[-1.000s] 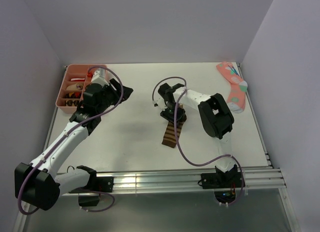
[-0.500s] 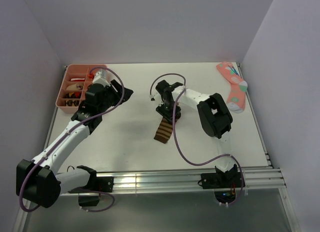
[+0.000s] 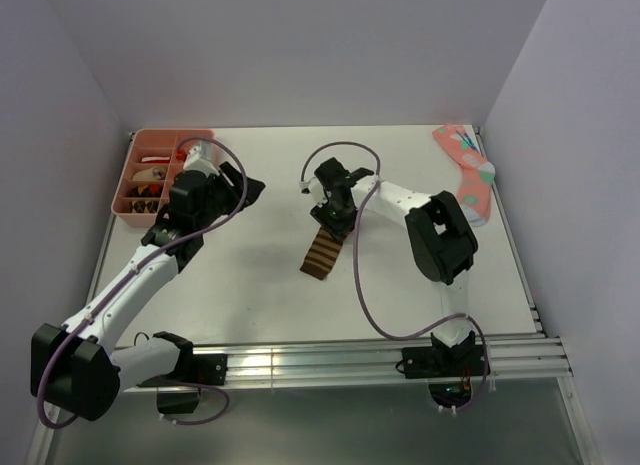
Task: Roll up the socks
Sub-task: Move the sock to the center of the board, then roll the sock at the center of the board.
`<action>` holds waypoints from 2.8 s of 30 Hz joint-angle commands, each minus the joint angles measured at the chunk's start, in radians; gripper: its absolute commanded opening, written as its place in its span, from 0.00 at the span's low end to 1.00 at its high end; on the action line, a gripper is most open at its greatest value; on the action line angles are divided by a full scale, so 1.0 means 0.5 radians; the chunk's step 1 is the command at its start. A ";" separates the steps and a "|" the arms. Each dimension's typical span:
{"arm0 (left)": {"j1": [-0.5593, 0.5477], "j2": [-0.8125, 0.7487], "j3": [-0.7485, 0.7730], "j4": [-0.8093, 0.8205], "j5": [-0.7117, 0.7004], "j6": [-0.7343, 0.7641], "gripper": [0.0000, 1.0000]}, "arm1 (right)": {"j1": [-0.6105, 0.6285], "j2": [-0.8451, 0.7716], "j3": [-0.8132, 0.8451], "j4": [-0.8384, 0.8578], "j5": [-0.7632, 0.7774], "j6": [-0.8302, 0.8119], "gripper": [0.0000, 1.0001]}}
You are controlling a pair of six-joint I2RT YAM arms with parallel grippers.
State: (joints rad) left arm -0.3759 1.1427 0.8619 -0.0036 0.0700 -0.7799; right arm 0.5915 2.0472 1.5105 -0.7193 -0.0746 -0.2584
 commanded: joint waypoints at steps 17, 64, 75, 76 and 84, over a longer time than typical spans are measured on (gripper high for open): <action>0.417 -0.466 -0.172 -0.137 -0.447 -0.229 0.54 | 0.581 -0.554 -0.622 0.558 0.232 0.149 0.45; 0.433 -0.377 -0.423 0.295 -0.036 -0.161 0.52 | 0.520 -0.413 -0.690 0.424 -0.285 0.137 0.19; -0.088 -0.451 -0.785 0.914 -0.131 0.004 0.50 | 0.182 -0.294 -0.352 -0.190 -1.161 -0.192 0.16; -0.137 -0.448 -0.873 0.976 -0.134 0.026 0.50 | 0.155 -0.269 -0.340 -0.254 -1.194 -0.201 0.16; -0.319 -0.328 -1.254 1.660 0.007 0.136 0.46 | 0.041 0.041 -0.214 -0.506 -1.406 -0.259 0.16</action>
State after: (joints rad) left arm -0.5007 0.9524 0.2672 0.5995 0.0319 -0.7681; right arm 0.6334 2.0308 1.3567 -0.8726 -0.6937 -0.3626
